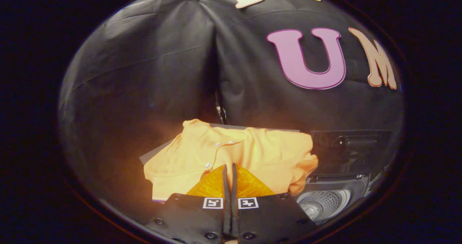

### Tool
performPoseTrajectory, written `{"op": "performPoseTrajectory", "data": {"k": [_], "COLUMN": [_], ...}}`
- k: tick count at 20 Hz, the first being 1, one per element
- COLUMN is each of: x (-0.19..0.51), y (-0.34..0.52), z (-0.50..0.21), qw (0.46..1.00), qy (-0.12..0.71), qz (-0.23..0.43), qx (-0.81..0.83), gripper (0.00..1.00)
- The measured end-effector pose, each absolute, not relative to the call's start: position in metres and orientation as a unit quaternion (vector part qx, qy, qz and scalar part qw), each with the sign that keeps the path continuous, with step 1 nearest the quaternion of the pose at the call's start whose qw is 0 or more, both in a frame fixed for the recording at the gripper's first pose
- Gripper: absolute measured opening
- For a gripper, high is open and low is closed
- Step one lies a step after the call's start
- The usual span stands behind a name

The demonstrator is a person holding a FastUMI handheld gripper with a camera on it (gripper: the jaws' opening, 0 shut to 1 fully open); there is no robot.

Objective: Put the clothes into the washing machine and then close the washing machine lid.

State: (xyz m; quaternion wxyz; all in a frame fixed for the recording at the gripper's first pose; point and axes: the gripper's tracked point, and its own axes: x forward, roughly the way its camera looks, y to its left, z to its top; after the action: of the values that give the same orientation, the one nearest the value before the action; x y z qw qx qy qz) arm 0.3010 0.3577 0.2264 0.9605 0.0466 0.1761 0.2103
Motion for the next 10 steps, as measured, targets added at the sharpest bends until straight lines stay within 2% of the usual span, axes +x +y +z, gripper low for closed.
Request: {"op": "performPoseTrajectory", "data": {"k": [10], "x": [0.330], "y": [0.204], "z": [0.267], "qw": [0.997], "qy": [0.079], "qz": [0.022], "qx": [0.007], "gripper": [0.01]}}
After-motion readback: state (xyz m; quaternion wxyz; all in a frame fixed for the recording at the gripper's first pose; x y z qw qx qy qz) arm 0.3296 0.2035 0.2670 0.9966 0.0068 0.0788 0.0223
